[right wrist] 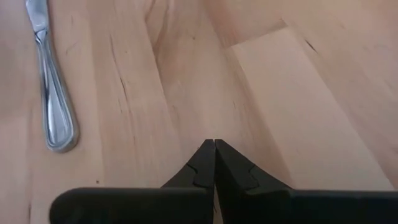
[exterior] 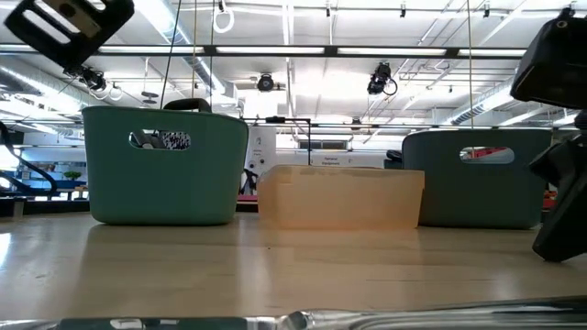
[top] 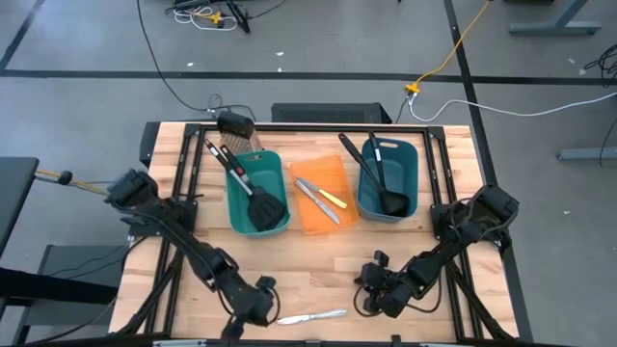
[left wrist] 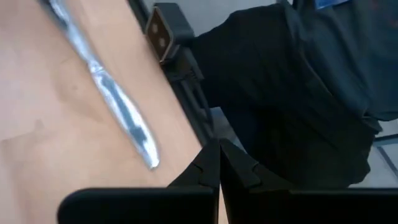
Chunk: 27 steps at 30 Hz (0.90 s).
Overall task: Pick & Place Kitchen Items
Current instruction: Put the silver table knife into the orange bin
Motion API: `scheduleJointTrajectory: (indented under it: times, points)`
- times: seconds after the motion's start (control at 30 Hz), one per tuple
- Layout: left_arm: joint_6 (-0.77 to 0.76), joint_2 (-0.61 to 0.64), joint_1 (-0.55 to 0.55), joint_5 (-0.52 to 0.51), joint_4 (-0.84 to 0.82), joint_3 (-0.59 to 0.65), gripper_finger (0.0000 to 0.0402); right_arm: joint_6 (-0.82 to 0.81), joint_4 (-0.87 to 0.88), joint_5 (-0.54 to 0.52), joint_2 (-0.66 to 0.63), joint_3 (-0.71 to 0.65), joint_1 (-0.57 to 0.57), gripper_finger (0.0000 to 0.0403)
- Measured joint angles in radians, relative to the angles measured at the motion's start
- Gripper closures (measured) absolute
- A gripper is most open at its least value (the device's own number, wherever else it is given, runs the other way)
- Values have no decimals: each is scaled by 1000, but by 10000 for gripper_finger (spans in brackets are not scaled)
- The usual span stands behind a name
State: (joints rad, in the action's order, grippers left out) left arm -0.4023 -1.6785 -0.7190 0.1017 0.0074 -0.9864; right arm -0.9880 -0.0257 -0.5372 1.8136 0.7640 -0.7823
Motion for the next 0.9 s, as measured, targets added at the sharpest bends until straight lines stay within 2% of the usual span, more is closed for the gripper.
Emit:
scheduleJointTrajectory:
  times: [0.23, 0.37, 0.57, 0.9]
  points:
    - [-58, -98, -37, -1, 117, -2, 399, 81, -69, 41, 4, -1, 32, 396]
    - [-93, -159, -54, -55, 132, -3, 399, 91, -78, 56, 4, -1, 53, 395]
    - [-112, -252, -43, -96, 278, -3, 399, 159, -142, 136, 4, -2, 63, 395]
    - [-166, -316, -10, -147, 287, -3, 399, 185, -148, 130, 4, -1, 56, 395]
